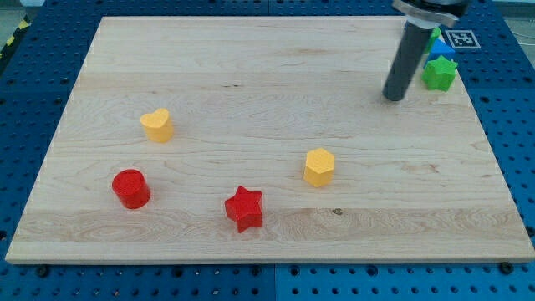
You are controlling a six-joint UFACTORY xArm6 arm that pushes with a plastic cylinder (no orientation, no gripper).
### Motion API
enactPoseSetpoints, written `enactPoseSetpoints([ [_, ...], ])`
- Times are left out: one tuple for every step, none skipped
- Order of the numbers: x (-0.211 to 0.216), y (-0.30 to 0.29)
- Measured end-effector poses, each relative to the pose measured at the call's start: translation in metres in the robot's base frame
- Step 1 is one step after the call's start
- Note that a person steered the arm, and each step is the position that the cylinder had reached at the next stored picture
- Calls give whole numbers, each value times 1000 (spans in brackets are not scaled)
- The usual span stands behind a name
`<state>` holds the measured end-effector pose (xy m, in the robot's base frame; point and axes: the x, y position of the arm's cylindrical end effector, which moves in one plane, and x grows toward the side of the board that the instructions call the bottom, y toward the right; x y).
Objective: Move the arm above the red star
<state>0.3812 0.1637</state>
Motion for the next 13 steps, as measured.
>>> enactPoseSetpoints([
  [-8, -58],
  [-10, -87],
  [-10, -88],
  [-10, -97],
  [-10, -97],
  [-10, -98],
  [-11, -113],
  [-16, -143],
  [-11, -174],
  [9, -195],
  [41, -199],
  [76, -199],
  [95, -199],
])
